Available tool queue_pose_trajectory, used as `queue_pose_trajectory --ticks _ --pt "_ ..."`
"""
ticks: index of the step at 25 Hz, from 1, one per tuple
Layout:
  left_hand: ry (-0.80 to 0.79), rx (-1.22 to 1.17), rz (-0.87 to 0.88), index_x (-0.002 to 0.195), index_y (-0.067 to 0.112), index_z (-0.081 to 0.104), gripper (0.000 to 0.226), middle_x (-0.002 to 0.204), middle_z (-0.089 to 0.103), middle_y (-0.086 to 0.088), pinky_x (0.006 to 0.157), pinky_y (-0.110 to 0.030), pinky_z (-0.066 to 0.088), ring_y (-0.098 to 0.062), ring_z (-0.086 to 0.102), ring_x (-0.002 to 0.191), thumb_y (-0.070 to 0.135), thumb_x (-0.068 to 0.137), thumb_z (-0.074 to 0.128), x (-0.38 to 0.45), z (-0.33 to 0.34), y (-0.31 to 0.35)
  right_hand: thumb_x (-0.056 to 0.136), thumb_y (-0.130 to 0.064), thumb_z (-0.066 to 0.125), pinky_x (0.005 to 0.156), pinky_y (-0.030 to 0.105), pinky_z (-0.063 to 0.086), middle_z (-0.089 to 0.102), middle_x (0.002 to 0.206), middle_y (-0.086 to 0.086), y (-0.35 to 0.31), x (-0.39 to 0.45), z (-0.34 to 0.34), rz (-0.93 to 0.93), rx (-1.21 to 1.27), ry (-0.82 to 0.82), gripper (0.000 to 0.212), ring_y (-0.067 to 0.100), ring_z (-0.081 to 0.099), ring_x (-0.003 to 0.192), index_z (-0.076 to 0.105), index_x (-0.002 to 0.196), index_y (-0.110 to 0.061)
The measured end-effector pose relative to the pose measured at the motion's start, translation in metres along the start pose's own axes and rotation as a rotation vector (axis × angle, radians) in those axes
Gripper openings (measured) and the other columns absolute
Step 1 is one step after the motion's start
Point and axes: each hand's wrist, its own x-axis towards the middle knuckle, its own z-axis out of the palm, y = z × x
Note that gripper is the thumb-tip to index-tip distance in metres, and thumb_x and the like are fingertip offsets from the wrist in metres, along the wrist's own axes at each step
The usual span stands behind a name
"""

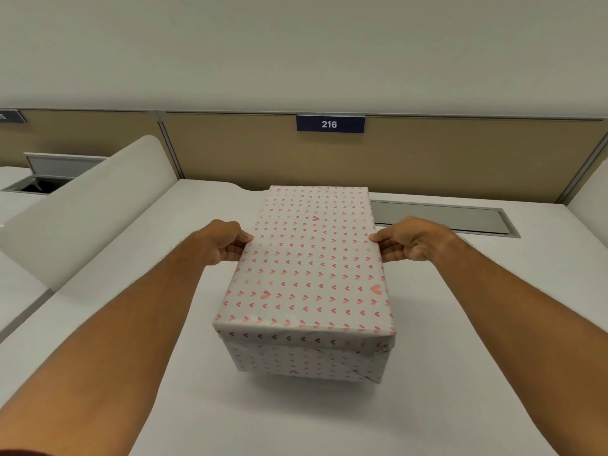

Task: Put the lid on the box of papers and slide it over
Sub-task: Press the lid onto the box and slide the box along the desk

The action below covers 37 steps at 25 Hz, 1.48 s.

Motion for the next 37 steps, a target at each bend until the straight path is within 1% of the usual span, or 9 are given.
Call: queue_pose_trajectory --ticks 2,6,11,17,22,27,32,33,37 --pt "0.018 -0.007 0.005 0.114 -0.002 0.058 0.022 0.093 0.066 -0.014 0.094 -0.045 0.053 -0.027 0.064 0.08 0.003 0.093 0.059 -0.002 -0.009 0.002 0.085 -0.006 0.07 0.079 0.046 0.059 0.072 0.104 0.021 -0.008 0.001 0.005 -0.018 -0.008 -0.023 0.032 0.031 0.072 0.086 0.061 0.113 0.007" --pt "0.05 -0.025 0.012 0.114 -0.003 0.059 0.022 0.096 0.066 -0.016 0.083 -0.043 0.054 -0.028 0.066 0.082 0.001 0.093 0.057 -0.002 -0.038 0.004 0.086 -0.006 0.069 0.067 0.041 0.061 0.072 0.102 0.02 -0.028 0.005 0.025 -0.044 -0.028 -0.053 0.031 0.029 0.072 0.085 0.061 0.114 0.006" --pt "0.068 -0.044 0.004 0.113 -0.004 0.058 0.021 0.096 0.066 -0.016 0.082 -0.043 0.054 -0.028 0.066 0.082 -0.001 0.093 0.056 0.017 -0.088 0.003 0.086 -0.005 0.069 0.064 0.042 0.061 0.072 0.1 0.019 -0.057 0.019 0.071 -0.06 -0.045 -0.068 0.029 0.029 0.072 0.083 0.061 0.112 0.005" --pt "0.06 -0.051 -0.007 0.112 -0.005 0.058 0.019 0.094 0.065 -0.016 0.08 -0.043 0.053 -0.028 0.065 0.08 -0.002 0.093 0.057 0.073 -0.171 0.0 0.085 -0.006 0.071 0.081 0.046 0.059 0.072 0.103 0.02 -0.091 0.054 0.16 -0.04 -0.038 -0.028 0.031 0.031 0.073 0.086 0.062 0.112 0.005" --pt "0.075 -0.017 -0.005 0.107 -0.003 0.061 0.016 0.1 0.066 -0.015 0.079 -0.043 0.054 -0.026 0.065 0.078 0.0 0.091 0.061 0.129 -0.25 0.011 0.085 -0.005 0.07 0.07 0.043 0.06 0.072 0.1 0.019 -0.127 0.086 0.244 -0.027 0.018 0.012 0.031 0.03 0.072 0.084 0.062 0.113 0.006" --pt "0.123 0.011 0.008 0.116 -0.005 0.062 0.026 0.111 0.064 -0.015 0.091 -0.043 0.054 -0.027 0.064 0.092 0.003 0.091 0.063 0.185 -0.309 0.02 0.086 -0.005 0.07 0.082 0.046 0.059 0.071 0.105 0.019 -0.163 0.116 0.312 -0.045 0.061 0.057 0.029 0.029 0.072 0.085 0.061 0.112 0.004" --pt "0.126 0.025 -0.004 0.108 -0.001 0.062 0.018 0.111 0.064 -0.014 0.064 -0.032 0.052 -0.023 0.063 0.081 0.006 0.092 0.062 0.233 -0.344 0.032 0.087 -0.005 0.068 0.083 0.046 0.057 0.07 0.094 0.015 -0.193 0.151 0.354 -0.052 0.077 0.075 0.027 0.026 0.071 0.08 0.06 0.11 0.003" --pt "0.126 0.03 -0.008 0.106 0.0 0.062 0.016 0.111 0.064 -0.013 0.063 -0.031 0.051 -0.023 0.063 0.082 0.007 0.092 0.062 0.24 -0.348 0.035 0.087 -0.005 0.068 0.084 0.046 0.057 0.07 0.093 0.014 -0.197 0.157 0.359 -0.051 0.081 0.078 0.027 0.026 0.071 0.08 0.06 0.11 0.003" --pt "0.123 0.047 -0.027 0.114 0.001 0.063 0.022 0.112 0.063 -0.012 0.077 -0.034 0.05 -0.026 0.063 0.096 0.01 0.094 0.061 0.27 -0.362 0.047 0.087 -0.007 0.069 0.085 0.047 0.058 0.071 0.095 0.014 -0.209 0.183 0.377 -0.047 0.088 0.079 0.029 0.026 0.071 0.081 0.06 0.112 0.003"
